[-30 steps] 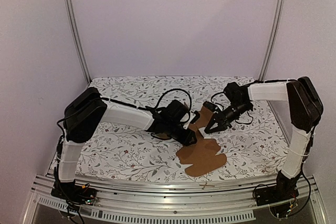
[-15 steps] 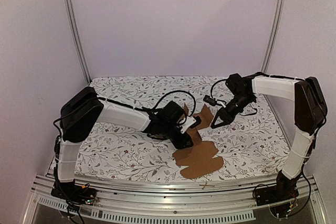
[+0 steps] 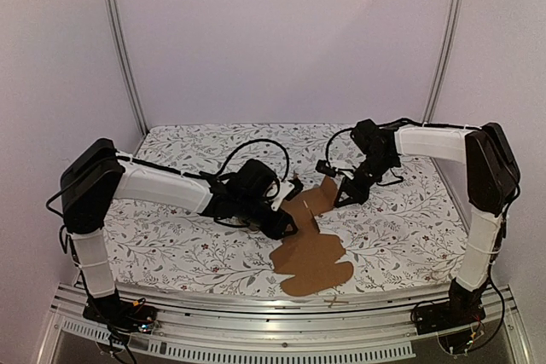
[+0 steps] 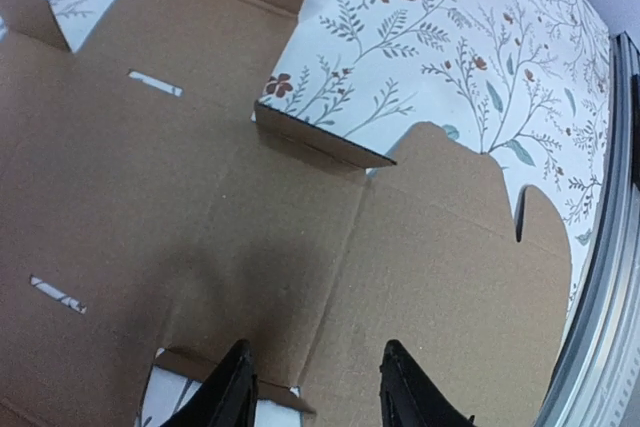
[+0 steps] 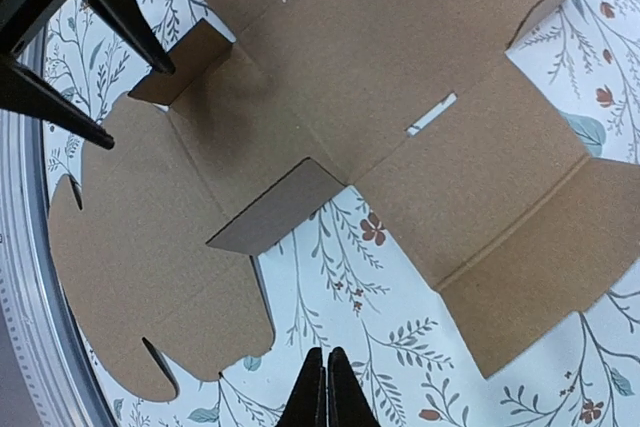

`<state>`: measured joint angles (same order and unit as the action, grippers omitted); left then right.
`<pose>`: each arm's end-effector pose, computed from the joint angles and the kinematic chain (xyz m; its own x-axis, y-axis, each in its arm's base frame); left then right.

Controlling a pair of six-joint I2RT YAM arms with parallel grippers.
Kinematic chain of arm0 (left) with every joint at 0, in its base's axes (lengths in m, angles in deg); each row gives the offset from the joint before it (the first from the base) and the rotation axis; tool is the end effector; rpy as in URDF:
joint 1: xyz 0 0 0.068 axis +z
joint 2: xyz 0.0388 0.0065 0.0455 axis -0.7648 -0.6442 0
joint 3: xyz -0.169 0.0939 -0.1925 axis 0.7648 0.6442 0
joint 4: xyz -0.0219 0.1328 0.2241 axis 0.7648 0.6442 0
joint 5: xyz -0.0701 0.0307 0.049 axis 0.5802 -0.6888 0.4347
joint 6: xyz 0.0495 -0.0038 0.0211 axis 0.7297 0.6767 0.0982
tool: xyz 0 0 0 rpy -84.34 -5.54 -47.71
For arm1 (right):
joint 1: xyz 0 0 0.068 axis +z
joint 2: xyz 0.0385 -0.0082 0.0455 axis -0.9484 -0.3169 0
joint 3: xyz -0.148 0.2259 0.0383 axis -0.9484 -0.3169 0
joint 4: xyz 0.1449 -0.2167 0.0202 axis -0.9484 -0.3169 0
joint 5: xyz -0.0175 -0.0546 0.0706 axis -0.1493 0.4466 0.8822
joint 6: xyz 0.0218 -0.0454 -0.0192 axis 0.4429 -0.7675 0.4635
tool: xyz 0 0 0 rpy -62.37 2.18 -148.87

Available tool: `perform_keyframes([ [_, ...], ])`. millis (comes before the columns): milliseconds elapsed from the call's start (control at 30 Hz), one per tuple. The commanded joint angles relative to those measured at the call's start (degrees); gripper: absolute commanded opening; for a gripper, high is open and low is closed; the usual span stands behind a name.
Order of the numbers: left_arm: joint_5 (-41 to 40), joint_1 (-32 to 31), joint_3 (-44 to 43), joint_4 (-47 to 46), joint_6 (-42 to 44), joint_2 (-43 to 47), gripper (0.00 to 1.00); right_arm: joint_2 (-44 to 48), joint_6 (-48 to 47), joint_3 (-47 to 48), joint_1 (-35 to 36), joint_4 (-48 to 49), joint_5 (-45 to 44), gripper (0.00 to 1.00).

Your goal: Fold the paper box

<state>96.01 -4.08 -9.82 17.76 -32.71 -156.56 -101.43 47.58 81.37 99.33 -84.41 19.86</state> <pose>0.2296 -0.3284 0.1563 -0.6189 0.4949 -0.6100 0.7577 0.5810 -0.2974 0.3253 0.1917 0.1927 -0.4196 -0.7765 -0.4701 -0.9061 0.3279 0.2671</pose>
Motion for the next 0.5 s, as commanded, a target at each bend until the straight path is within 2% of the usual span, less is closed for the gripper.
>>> perform_keyframes([
  [0,-3.99,1.77,5.91,-2.71,-7.04,1.1,0.41,-2.57,-1.2,1.07,4.6,1.31,-2.81,0.01],
  [233,-5.83,1.43,13.57,-11.37,-11.2,8.16,0.4,-4.57,-1.35,2.28,8.29,1.6,-6.67,0.0],
  [467,-10.8,1.33,14.93,-8.67,-12.66,16.99,0.42,-7.59,-0.58,4.29,11.42,1.3,-9.13,0.0],
])
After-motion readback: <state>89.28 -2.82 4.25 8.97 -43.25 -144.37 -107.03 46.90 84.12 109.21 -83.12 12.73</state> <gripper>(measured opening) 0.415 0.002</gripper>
